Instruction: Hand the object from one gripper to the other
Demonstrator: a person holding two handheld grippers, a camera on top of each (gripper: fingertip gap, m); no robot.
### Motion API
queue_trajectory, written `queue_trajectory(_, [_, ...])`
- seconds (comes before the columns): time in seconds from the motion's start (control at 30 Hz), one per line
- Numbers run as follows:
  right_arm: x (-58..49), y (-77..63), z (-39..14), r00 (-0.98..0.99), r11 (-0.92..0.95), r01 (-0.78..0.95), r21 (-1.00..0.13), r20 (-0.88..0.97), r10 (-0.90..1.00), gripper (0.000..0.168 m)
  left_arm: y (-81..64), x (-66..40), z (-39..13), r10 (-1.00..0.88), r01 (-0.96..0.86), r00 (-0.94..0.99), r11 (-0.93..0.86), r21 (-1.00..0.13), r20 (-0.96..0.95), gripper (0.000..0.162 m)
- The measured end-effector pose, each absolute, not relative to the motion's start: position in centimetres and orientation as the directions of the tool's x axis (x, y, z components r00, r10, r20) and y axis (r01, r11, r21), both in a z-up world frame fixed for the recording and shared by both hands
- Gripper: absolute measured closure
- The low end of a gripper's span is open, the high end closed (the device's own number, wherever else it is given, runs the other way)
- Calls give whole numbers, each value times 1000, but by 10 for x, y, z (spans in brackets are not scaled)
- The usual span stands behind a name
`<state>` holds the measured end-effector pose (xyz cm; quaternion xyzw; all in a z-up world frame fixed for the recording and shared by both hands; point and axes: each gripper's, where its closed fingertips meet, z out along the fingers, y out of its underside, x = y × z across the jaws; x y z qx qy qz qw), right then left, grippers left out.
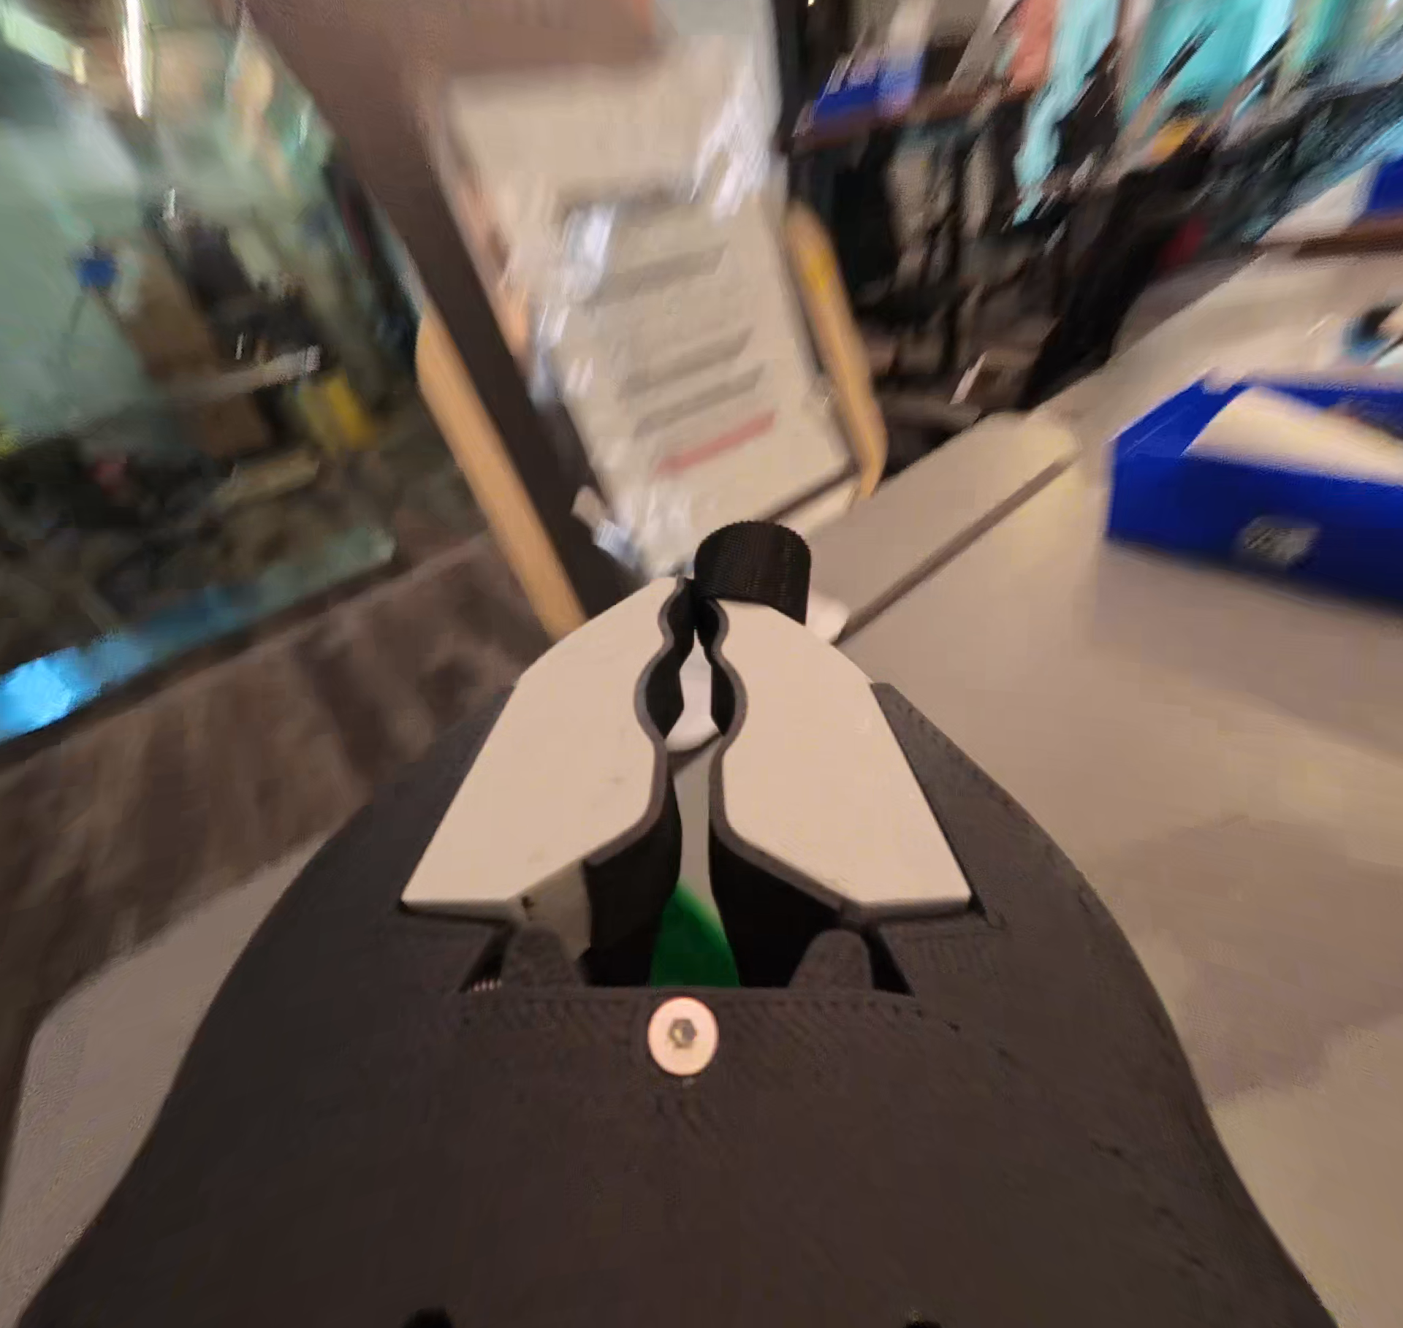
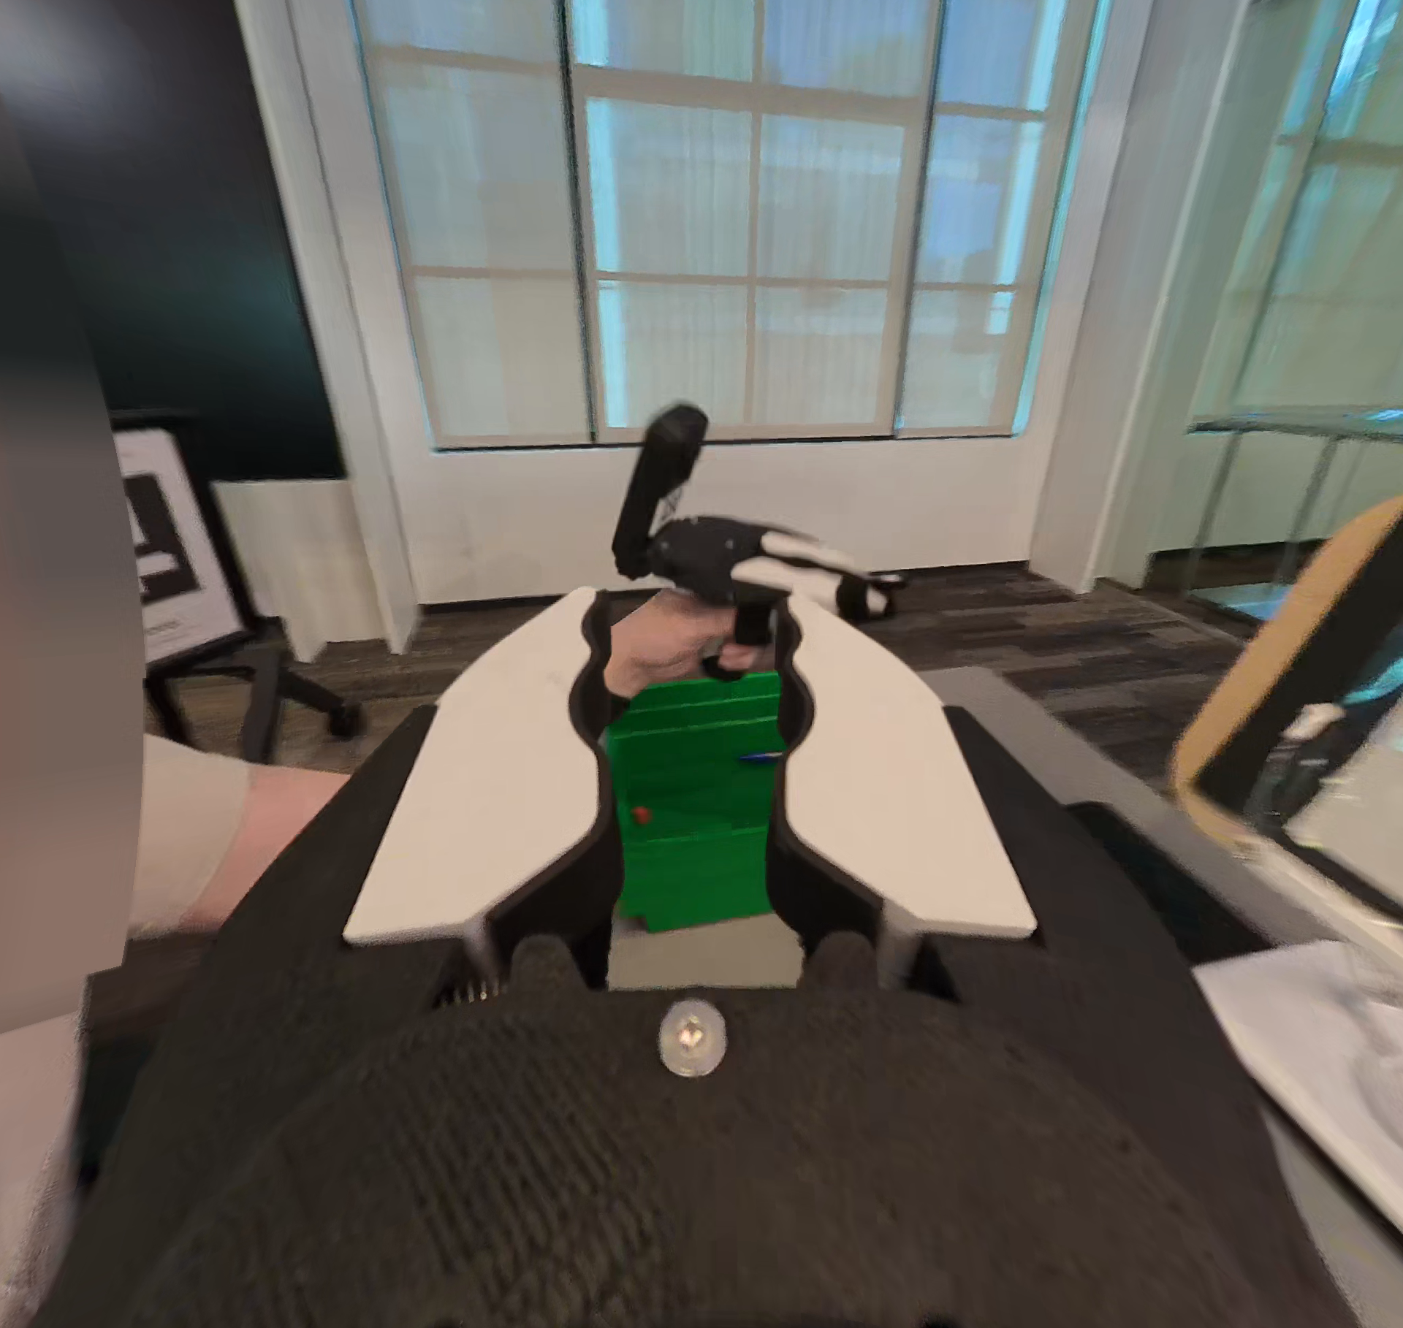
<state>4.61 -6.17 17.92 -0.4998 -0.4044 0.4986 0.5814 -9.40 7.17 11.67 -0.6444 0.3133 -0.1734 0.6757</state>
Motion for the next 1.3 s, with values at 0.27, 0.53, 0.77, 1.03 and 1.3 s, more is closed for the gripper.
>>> queue_trajectory(0.27, [2,-47,182,-24,-292,-431,-854,-312,950,85,-18,-19,215,-504,50,827,510,-859,-251,161])
queue_trajectory(0.53, [14,-39,189,156,-165,-512,-843,-280,947,98,-35,15,198,-497,-7,800,553,-833,-337,161])
queue_trajectory(0.77, [18,-48,192,32,-247,-535,-808,-311,950,137,-37,31,195,-552,24,756,559,-829,-350,161])
queue_trajectory(1.03, [35,-45,197,155,-47,-500,-865,-143,977,141,-40,21,183,-578,-50,732,481,-876,-359,132])
queue_trajectory(1.3, [59,-70,191,574,852,-61,-520,680,456,140,-78,19,173,-895,206,368,-187,-961,253,99])
